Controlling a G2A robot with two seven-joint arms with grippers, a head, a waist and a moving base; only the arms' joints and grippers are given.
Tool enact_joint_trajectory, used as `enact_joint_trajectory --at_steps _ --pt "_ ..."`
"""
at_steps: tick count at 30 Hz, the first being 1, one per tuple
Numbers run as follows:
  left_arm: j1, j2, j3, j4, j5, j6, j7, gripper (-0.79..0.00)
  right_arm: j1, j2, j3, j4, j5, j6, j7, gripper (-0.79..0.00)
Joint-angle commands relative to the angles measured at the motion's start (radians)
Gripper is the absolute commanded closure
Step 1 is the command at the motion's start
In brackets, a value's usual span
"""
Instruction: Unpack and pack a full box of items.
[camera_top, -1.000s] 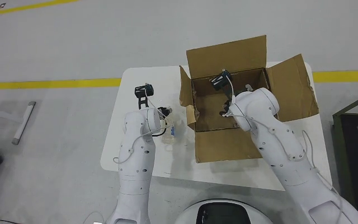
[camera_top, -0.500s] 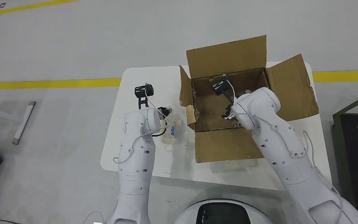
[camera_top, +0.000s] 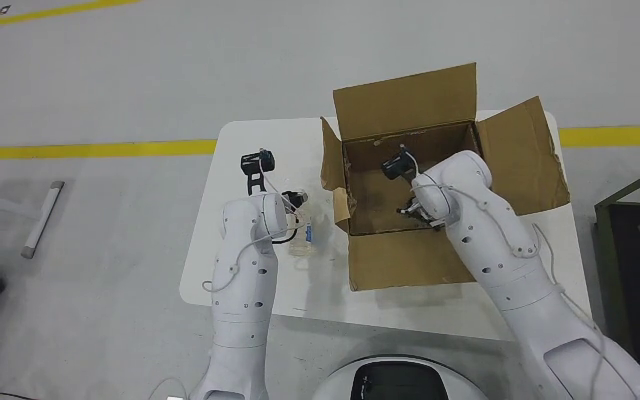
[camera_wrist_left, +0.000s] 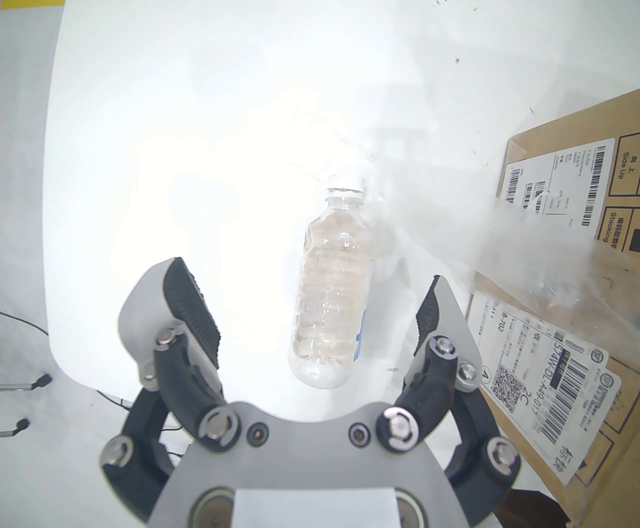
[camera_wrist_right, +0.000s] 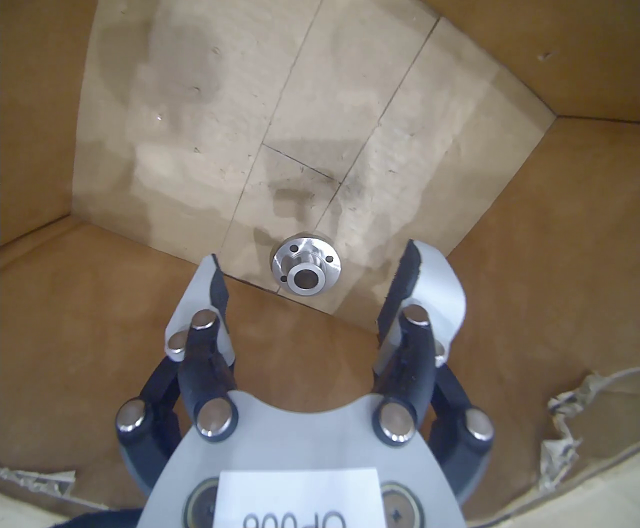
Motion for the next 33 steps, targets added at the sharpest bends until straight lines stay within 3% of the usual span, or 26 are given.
enact_joint_trajectory --at_steps 1,19,33 --pt "0.000 0.000 0.000 0.000 0.000 0.000 0.000 -0.785 -0.004 0.000 0.001 0.004 -0.005 0.017 0.000 -0.317" --pt "0.000 0.000 0.000 0.000 0.000 0.000 0.000 -0.785 -0.034 0.004 0.013 0.047 0.001 0.043 -0.004 -0.372" --pt "0.000 0.000 0.000 0.000 0.000 0.000 0.000 -0.785 0.012 -0.009 -0.028 0.166 0.012 0.055 -0.022 -0.354"
